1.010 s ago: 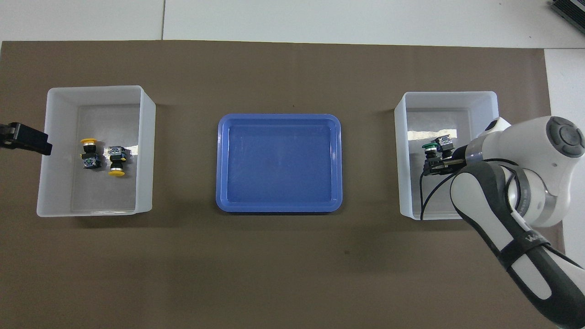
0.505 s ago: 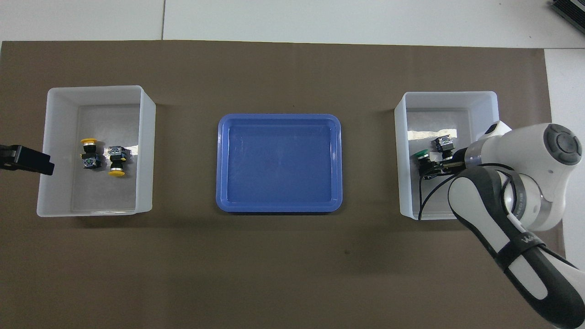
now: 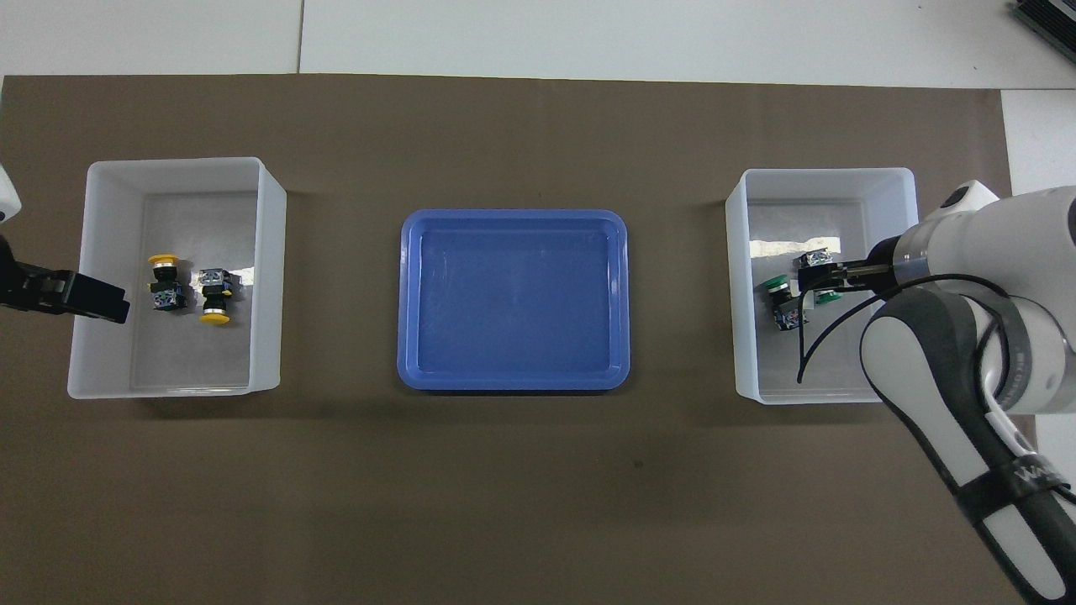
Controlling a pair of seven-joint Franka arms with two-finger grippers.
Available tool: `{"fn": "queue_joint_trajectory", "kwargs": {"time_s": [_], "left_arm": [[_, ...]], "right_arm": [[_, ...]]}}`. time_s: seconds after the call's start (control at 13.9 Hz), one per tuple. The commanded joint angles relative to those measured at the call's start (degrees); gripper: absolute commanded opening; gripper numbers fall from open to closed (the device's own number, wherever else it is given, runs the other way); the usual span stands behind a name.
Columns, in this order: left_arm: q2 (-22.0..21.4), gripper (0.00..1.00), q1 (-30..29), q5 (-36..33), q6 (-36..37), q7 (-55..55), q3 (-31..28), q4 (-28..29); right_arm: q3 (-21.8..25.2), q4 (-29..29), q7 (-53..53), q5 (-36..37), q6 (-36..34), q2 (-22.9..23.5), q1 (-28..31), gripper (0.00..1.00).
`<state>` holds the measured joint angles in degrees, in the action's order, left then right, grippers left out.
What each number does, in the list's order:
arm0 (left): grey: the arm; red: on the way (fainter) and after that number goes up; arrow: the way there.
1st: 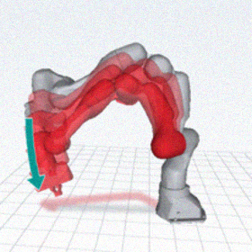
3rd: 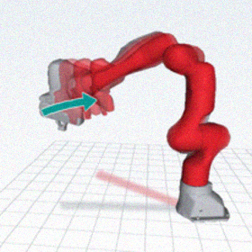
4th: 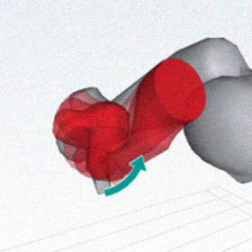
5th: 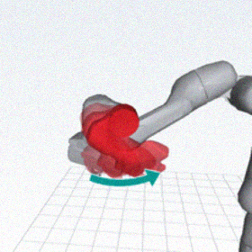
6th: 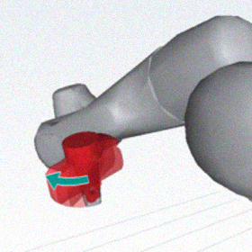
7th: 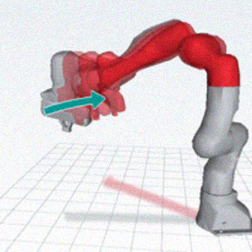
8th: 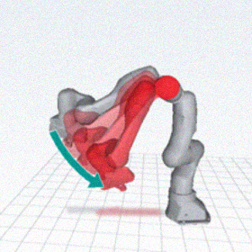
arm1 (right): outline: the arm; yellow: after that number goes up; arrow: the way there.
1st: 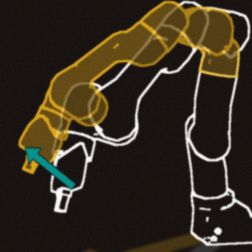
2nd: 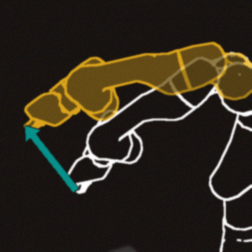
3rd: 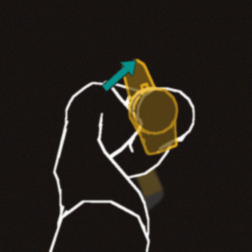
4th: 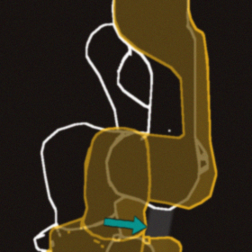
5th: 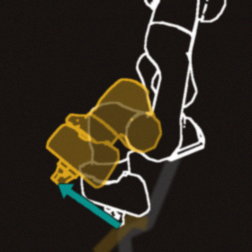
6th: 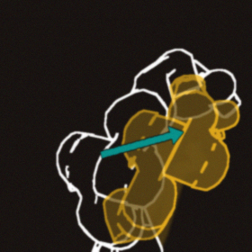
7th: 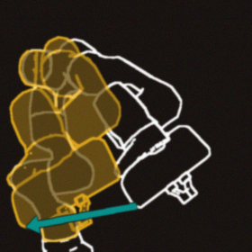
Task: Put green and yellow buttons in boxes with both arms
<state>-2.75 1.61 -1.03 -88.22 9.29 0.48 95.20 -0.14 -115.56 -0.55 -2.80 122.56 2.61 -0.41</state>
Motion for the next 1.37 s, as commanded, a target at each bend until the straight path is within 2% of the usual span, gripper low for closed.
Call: {"fn": "queue_joint_trajectory", "kwargs": {"time_s": [0.0,0.5,0.58,0.72,0.79,1.08,1.3], "left_arm": [[-1.47,1.00,1.38,-0.64,-2.04,-0.32,-0.66,1.75],[-1.30,1.00,1.03,-0.56,-3.98,0.21,-0.74,1.75],[-1.30,1.00,1.11,-0.56,-3.98,-0.06,-0.75,1.75],[-1.21,1.00,1.29,-0.56,-3.98,-0.23,-0.75,1.66],[-1.30,1.00,1.20,-0.64,-3.98,-0.23,-0.75,1.66],[-1.30,1.00,1.11,-0.64,-3.98,-0.15,-0.75,1.66],[-1.30,1.00,1.20,-0.64,-3.98,-0.23,-0.75,1.75]], "right_arm": [[-0.74,5.50,5.46,2.70,-8.61,-1.64,-0.46,1.00],[-0.30,26.95,5.03,3.68,-34.03,-1.39,0.85,1.00],[-0.30,26.27,5.21,3.59,-34.67,-1.73,0.59,1.00],[-0.39,19.63,5.56,3.59,-32.15,-4.96,-0.28,1.00],[-0.39,18.46,5.56,3.59,-31.95,-5.51,-0.20,1.00],[-0.12,23.62,2.31,2.80,-34.31,-4.64,1.03,1.00],[-0.04,24.07,0.47,4.20,-35.29,-4.72,0.86,1.00]]}}
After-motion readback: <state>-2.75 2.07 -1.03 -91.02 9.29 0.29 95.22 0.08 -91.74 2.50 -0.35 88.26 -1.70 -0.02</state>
